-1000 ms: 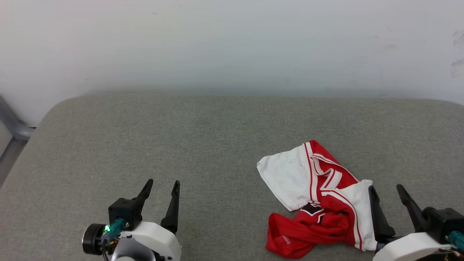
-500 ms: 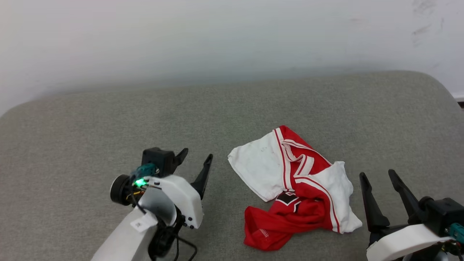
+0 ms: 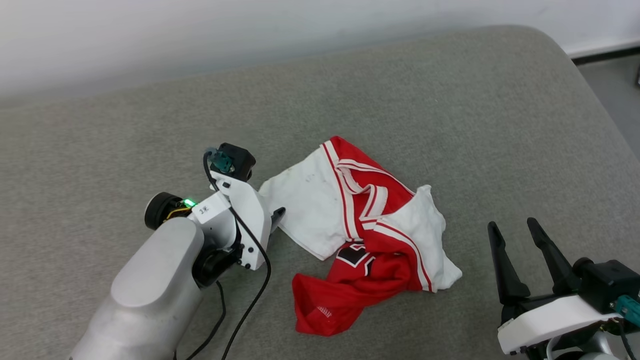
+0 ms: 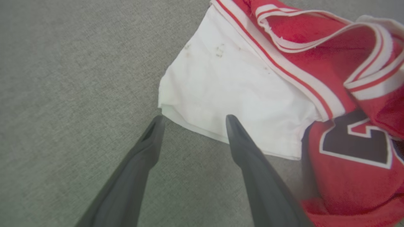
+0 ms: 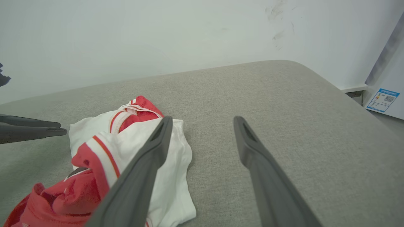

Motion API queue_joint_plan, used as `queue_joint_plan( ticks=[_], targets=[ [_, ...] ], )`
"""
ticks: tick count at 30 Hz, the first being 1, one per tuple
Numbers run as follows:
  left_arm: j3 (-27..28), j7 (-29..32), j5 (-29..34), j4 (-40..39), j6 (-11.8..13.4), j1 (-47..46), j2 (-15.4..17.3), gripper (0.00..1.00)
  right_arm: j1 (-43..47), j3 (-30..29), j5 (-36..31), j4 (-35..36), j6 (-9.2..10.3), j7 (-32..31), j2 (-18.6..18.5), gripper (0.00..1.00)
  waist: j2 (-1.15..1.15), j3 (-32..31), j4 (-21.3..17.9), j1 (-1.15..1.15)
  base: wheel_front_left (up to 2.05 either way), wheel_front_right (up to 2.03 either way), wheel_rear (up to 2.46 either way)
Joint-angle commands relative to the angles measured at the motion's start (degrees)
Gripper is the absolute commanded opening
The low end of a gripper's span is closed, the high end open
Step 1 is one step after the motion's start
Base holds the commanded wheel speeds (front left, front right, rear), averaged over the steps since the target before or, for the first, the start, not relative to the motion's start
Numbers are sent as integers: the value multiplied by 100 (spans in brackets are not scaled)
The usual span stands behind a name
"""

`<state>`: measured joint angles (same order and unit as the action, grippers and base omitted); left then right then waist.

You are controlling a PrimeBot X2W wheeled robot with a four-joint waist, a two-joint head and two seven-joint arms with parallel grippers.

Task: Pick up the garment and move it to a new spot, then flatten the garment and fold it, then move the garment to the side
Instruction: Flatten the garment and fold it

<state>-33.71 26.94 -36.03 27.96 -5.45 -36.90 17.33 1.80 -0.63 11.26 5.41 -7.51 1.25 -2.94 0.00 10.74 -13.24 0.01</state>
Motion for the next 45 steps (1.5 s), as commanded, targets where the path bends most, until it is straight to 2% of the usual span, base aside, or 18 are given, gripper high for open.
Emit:
queue_joint_plan(
  ticks=[1,5,8,9,10,11,12,15,19,24,29,34,40,45],
  targets=[
    [-63,188,-27,168,-47,-165,49,100,-118,30,47,-58,4,92,8,100,0,275,-252,-1,0,0,0],
    [-292,695,-59,548,-112,-338,110,100,-211,63,173,-201,4,232,9,100,0,440,-363,-1,0,0,0],
    [-595,1280,-252,803,-176,-200,28,100,-212,84,218,-315,4,306,8,100,0,489,-389,-1,0,0,0],
    [-665,1361,-294,824,-193,-179,5,56,-211,86,222,-345,4,331,8,100,0,502,-392,-1,0,0,0],
    [-749,1425,-323,837,-206,-173,-9,33,-236,92,237,-375,4,351,8,100,0,518,-392,-1,0,0,0],
    [-803,1399,-330,826,-210,-170,-19,4,-263,93,244,-405,4,366,8,100,0,527,-389,-1,0,0,0],
    [-852,1339,-310,825,-212,-176,-25,0,-289,91,254,-435,4,380,8,100,0,531,-382,-1,0,0,0],
    [-957,1138,-221,827,-204,-223,-7,0,-326,101,288,-500,4,393,8,100,0,522,-337,-1,0,0,0],
    [-910,527,-60,820,-170,-349,-10,0,-326,38,274,-576,4,383,8,100,0,427,-222,-1,0,0,0],
    [-714,-249,56,621,44,-273,148,0,-240,-71,252,-626,4,291,8,100,0,201,17,-1,0,0,0],
    [-595,-580,44,206,227,51,345,0,-157,-209,211,-628,4,199,8,100,0,-10,285,-1,0,0,0],
    [-422,-712,-48,-546,556,668,697,0,-79,-340,153,-611,4,29,7,100,0,-240,623,-1,0,0,0],
    [-190,-742,-349,-1471,1088,1755,1036,0,19,-469,140,-567,4,-158,6,100,0,-489,934,-1,0,0,0],
    [-102,-739,-666,-1963,1477,2693,1085,0,125,-477,119,-504,4,-304,7,100,0,-620,1059,-1,0,0,0]
  ],
)
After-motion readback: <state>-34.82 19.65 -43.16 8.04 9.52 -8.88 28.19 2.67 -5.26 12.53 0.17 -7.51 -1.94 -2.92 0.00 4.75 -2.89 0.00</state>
